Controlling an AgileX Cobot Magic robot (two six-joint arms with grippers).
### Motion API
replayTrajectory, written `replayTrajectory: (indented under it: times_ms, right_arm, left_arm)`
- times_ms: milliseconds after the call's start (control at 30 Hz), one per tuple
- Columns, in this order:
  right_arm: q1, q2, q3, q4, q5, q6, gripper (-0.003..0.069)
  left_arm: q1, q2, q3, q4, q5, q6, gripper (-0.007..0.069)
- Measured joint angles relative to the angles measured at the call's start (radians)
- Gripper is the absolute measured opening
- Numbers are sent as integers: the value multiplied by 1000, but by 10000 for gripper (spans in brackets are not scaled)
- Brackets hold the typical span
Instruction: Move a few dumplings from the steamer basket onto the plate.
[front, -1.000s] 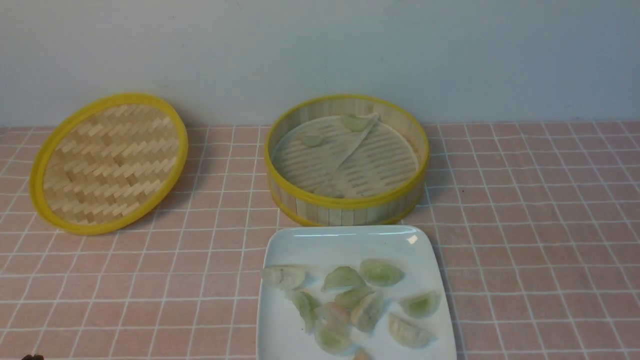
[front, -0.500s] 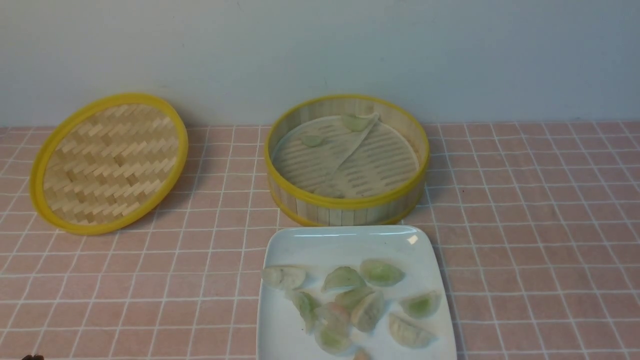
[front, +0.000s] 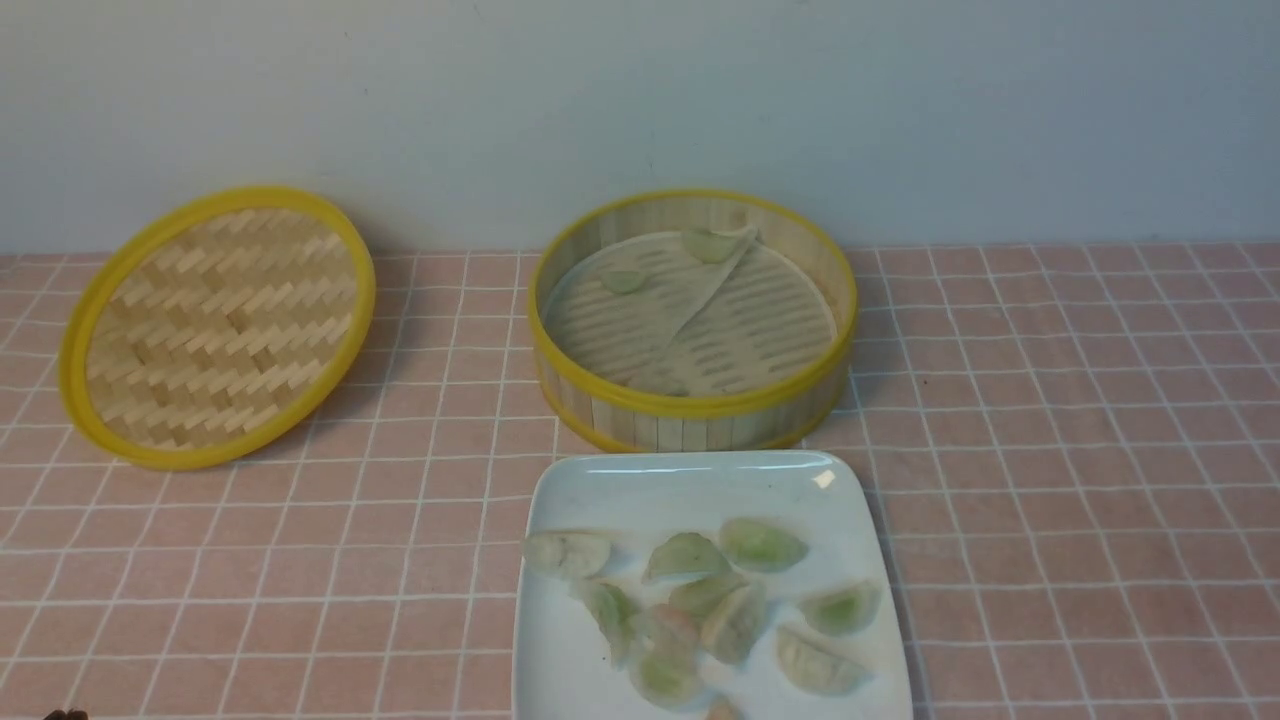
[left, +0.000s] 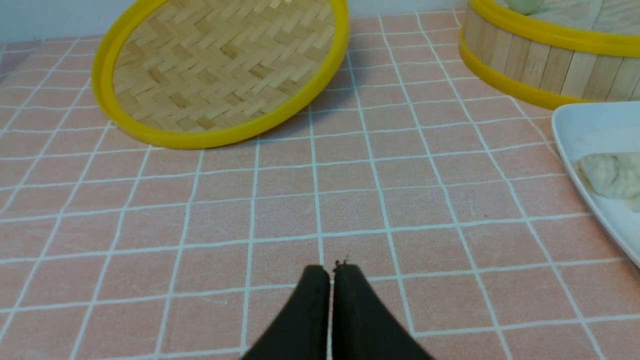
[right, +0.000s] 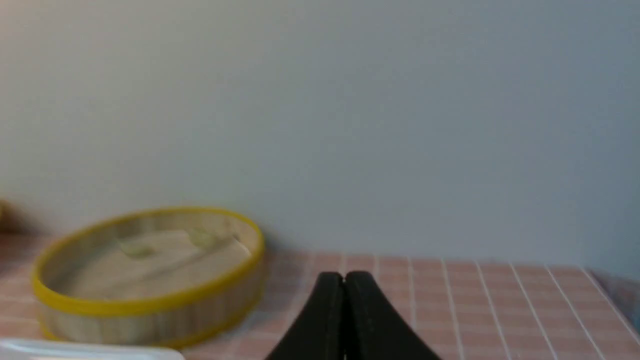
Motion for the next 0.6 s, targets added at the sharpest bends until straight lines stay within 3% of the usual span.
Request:
replayTrajectory:
  times_ms: [167,600]
  right_arm:
    - [-90,-32,179,4,25,-1,-14]
    - [-96,-33,186,4,48,-2,-14]
  left_arm:
    - [0,0,0,0,0,0,-6]
    - [0,0,0,0,1,0,-6]
